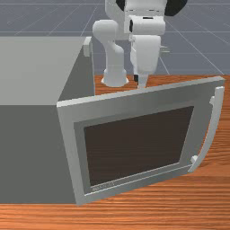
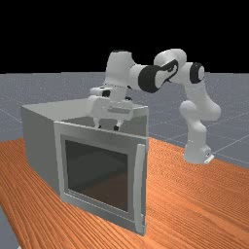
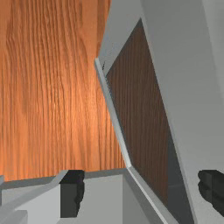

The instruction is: Close the microwave

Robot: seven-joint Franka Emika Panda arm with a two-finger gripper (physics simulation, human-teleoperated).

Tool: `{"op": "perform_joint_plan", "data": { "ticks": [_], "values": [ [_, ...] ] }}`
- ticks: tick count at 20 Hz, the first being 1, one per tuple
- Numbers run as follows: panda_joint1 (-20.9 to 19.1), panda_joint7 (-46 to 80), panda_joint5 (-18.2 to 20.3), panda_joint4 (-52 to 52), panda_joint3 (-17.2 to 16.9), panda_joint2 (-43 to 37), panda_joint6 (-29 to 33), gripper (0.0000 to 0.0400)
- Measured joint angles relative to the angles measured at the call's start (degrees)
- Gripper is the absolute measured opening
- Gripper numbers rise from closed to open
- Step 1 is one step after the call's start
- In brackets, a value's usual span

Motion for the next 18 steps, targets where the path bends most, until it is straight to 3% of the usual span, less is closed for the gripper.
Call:
{"op": "perform_joint_plan", "data": {
  "ticks": [2,5,7,10,18],
  "values": [
    [-0.1,0.0,0.1,-0.7,0.0,-0.3,0.7,0.0389],
    [-0.2,0.7,0.1,-8.2,-0.2,-2.9,13.9,0.0295],
    [-0.2,0.5,0.3,-7.2,-0.2,-2.3,13.5,0.0285],
    [-0.3,-0.1,1.2,-1.9,0.2,-0.3,5.0,0.0343],
    [1.5,6.1,0.0,1.5,-1.2,1.0,0.5,0.0363]
  ]
}}
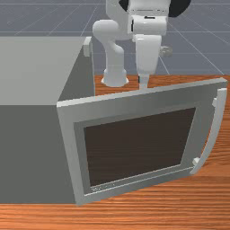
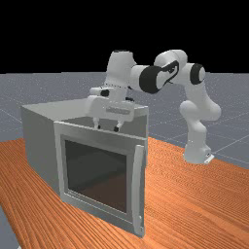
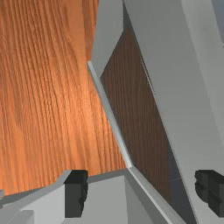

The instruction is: Close the microwave

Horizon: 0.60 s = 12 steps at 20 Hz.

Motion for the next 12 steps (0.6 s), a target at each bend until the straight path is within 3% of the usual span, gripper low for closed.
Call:
{"op": "perform_joint_plan", "data": {
  "ticks": [7,12],
  "values": [
    [0.9,2.4,-0.6,0.1,-0.6,-0.2,-2.3,0.0385],
    [0.8,2.7,0.4,-15.7,-0.2,-10.5,3.8,0.0399]
  ]
}}
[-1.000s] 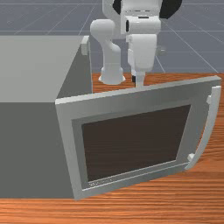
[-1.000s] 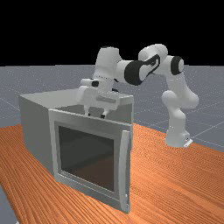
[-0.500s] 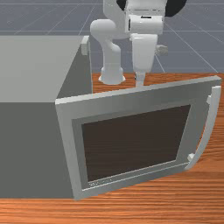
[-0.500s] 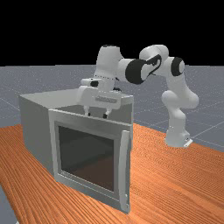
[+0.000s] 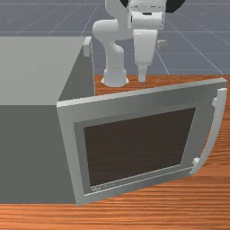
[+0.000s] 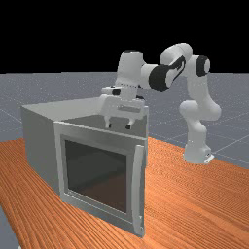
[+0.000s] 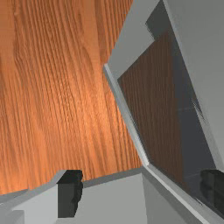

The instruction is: Close the microwave

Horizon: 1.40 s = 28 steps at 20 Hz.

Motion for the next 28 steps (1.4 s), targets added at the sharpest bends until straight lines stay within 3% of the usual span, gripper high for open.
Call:
{"op": "perform_joint_plan", "data": {
  "ticks": [1,2,12,18,22,28],
  "values": [
    [0.0,0.4,0.5,0.2,0.2,0.0,0.0,0.0399],
    [1.4,4.1,-2.0,1.1,-0.5,0.5,-0.9,0.0400],
    [7.9,12.0,-4.7,6.2,1.3,4.0,-2.2,0.0400],
    [8.7,11.8,-5.2,11.8,1.4,4.8,-8.0,0.0400],
    [8.3,9.9,-3.5,26.5,1.8,13.1,-16.0,0.0400],
    [8.0,9.5,-3.7,32.0,1.5,17.6,-15.9,0.0400]
  ]
}}
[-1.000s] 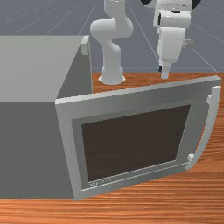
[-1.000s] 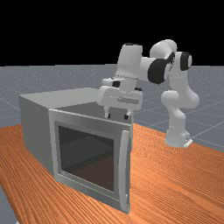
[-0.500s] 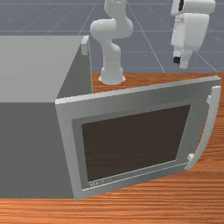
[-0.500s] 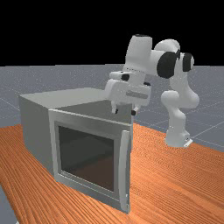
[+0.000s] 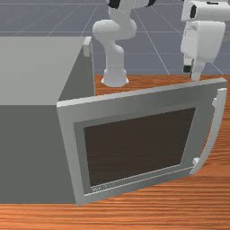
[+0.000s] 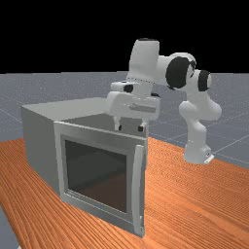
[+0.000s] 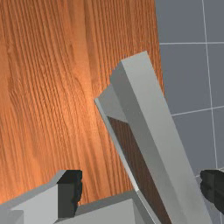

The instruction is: Close the microwave

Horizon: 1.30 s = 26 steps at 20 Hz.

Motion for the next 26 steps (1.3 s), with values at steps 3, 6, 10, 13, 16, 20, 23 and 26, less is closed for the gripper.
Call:
{"op": "perform_joint_plan", "data": {
  "ticks": [3,6,10,13,16,20,23,26],
  "values": [
    [-0.2,0.2,0.1,-2.9,0.0,-0.6,2.6,0.0399],
    [-0.3,0.4,0.2,-5.3,0.0,-1.7,5.2,0.0394],
    [0.1,2.8,-1.7,-16.4,-0.9,-6.5,18.6,0.0393],
    [1.5,6.6,-5.9,-20.2,-3.4,-7.5,28.5,0.0400],
    [-1.5,-1.7,0.0,-13.8,0.2,-4.8,16.9,0.0399],
    [-1.3,0.0,0.2,-13.5,-0.1,-3.9,17.2,0.0400],
    [-1.8,-2.2,-0.3,-20.0,0.6,-5.8,26.1,0.0400],
    [-1.3,-0.3,-0.7,-14.2,-0.2,-2.3,23.8,0.0400]
  ]
}}
